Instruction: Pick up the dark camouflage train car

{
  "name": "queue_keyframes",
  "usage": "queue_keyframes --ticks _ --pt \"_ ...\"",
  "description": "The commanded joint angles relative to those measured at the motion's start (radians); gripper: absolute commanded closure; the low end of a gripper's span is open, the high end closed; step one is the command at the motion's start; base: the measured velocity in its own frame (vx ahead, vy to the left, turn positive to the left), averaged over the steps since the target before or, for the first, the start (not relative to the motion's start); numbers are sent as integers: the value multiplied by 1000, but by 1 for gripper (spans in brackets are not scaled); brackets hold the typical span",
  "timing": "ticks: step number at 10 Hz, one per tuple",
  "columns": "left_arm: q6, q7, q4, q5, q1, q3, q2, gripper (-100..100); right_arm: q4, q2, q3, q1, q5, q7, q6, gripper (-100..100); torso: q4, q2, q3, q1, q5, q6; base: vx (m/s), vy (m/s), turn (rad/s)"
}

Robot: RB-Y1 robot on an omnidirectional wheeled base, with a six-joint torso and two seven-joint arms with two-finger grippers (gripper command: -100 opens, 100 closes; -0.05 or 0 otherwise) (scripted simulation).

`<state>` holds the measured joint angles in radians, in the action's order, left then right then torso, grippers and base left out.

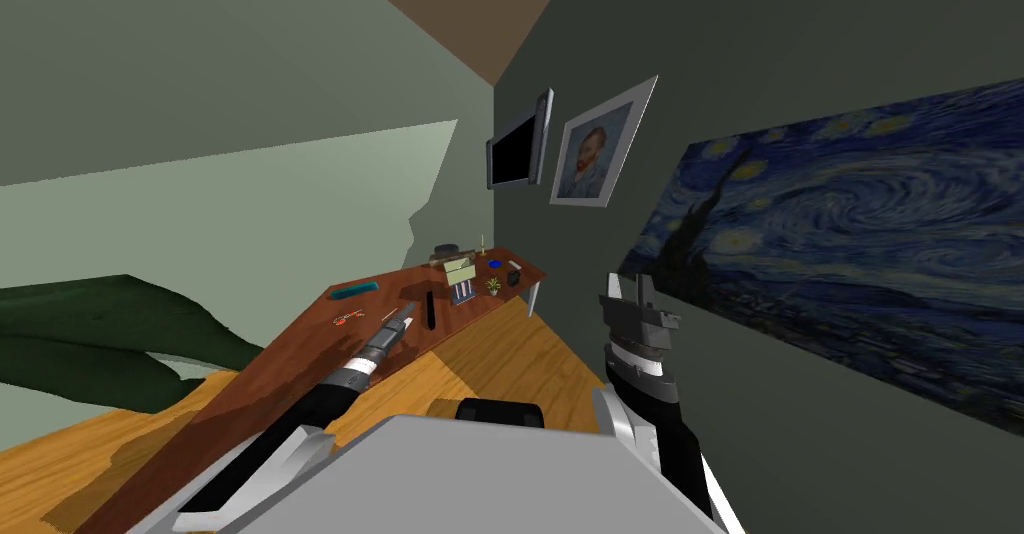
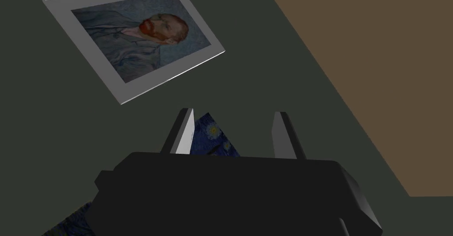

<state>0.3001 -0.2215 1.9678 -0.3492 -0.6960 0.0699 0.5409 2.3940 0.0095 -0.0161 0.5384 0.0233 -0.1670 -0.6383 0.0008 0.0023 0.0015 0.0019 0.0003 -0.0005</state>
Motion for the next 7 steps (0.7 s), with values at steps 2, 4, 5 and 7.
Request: queue_keyframes --ticks 2,4,5,7 --pt "-33 -7 -33 -52 -15 -5 61 -100 0 0 0 0 0 0 0 0 0 0 0 0 0 1 -24 -5 -234" --pt "-56 -13 -67 -98 -29 -15 109 -100 0 0 0 0 0 0 0 0 0 0 0 0 0 1 -21 -3 -224" --pt "-82 -19 -102 -135 -41 -26 141 -100 0 0 0 0 0 0 0 0 0 -1 0 1 0 0 -22 3 -340" --pt "-108 -25 -137 -184 -51 -39 193 -100 0 0 0 0 0 0 0 0 0 -1 0 1 0 0 -19 8 -271"
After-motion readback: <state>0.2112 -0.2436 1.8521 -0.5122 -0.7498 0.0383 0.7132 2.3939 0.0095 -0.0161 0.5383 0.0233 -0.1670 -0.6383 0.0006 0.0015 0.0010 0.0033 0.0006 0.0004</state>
